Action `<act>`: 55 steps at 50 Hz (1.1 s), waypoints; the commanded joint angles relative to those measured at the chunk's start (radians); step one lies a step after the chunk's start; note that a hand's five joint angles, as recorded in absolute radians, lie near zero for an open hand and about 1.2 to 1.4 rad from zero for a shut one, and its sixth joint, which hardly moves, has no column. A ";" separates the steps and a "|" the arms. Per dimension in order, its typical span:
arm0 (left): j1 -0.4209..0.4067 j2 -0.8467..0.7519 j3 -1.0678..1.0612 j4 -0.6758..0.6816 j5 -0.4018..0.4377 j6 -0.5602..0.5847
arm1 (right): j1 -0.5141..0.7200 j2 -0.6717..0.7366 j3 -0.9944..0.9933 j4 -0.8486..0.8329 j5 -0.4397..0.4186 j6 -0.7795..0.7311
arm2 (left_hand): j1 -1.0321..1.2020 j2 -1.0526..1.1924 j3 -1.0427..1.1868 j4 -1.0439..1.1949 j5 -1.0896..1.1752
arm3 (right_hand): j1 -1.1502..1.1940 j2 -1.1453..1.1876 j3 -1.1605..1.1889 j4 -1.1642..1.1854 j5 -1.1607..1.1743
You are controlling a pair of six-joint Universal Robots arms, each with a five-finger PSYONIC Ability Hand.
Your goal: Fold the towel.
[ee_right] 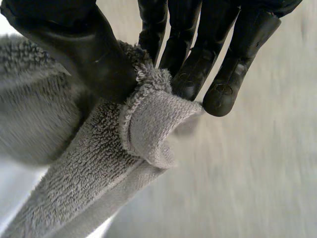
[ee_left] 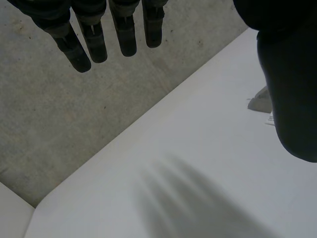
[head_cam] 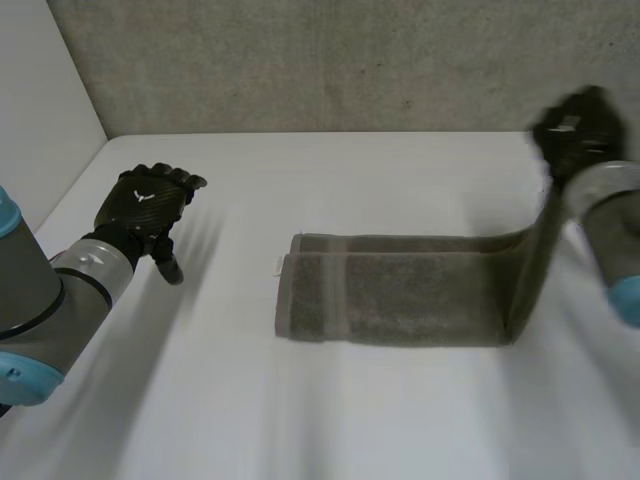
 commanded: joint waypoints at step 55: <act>-0.466 -0.391 0.476 -0.046 -0.083 -0.089 | 0.145 -0.043 0.418 -0.003 -0.046 0.332 | -0.069 -0.054 -0.043 -0.060 -0.197 | -1.113 -1.124 -1.155 -1.161 -1.147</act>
